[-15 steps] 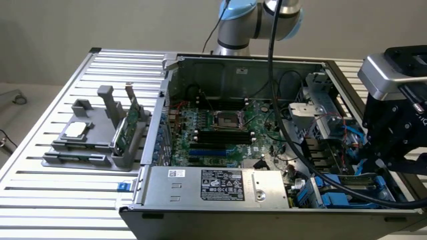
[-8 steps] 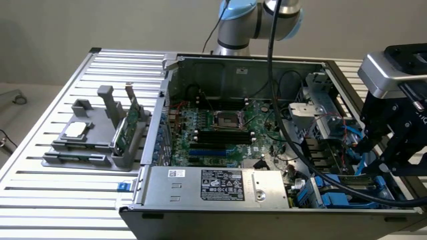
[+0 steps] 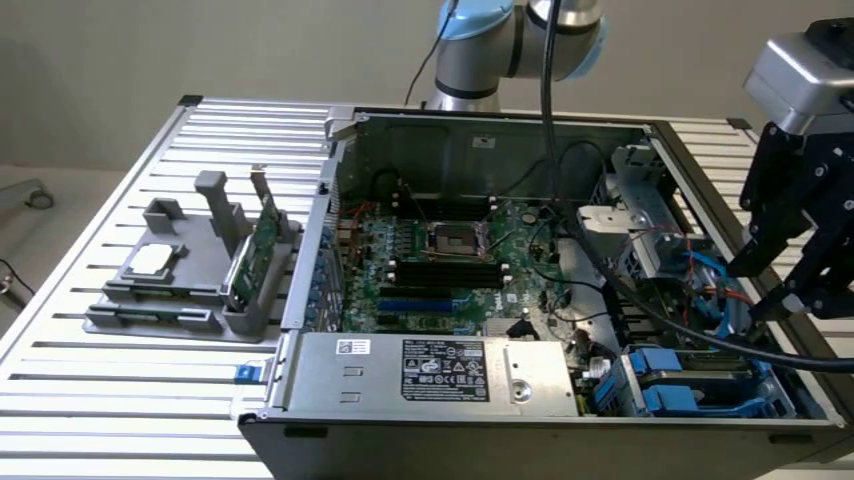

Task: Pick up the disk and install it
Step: 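Insert the first disk wire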

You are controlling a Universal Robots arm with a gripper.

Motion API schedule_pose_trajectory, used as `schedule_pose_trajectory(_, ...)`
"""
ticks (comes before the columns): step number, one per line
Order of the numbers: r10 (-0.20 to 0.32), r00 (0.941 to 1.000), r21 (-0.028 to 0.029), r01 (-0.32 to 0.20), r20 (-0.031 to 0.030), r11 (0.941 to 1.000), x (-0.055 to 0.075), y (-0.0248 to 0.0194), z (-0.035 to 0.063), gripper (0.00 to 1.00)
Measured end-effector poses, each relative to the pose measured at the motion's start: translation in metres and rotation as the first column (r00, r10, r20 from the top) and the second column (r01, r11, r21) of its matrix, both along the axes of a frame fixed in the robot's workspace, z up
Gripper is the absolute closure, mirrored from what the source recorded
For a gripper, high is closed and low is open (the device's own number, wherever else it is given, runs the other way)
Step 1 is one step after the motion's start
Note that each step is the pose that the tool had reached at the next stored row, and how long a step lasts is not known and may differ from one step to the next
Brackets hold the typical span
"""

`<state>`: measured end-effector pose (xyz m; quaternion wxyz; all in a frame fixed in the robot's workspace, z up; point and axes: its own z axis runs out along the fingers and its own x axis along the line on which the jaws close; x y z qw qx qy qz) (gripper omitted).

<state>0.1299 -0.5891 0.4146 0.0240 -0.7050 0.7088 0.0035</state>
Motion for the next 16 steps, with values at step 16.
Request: schedule_pose_trajectory(16, -0.168, 0.9858, -0.0001, 0.168, 0.0, 0.9858, 0.0, 0.0072, -0.0047, 0.58)
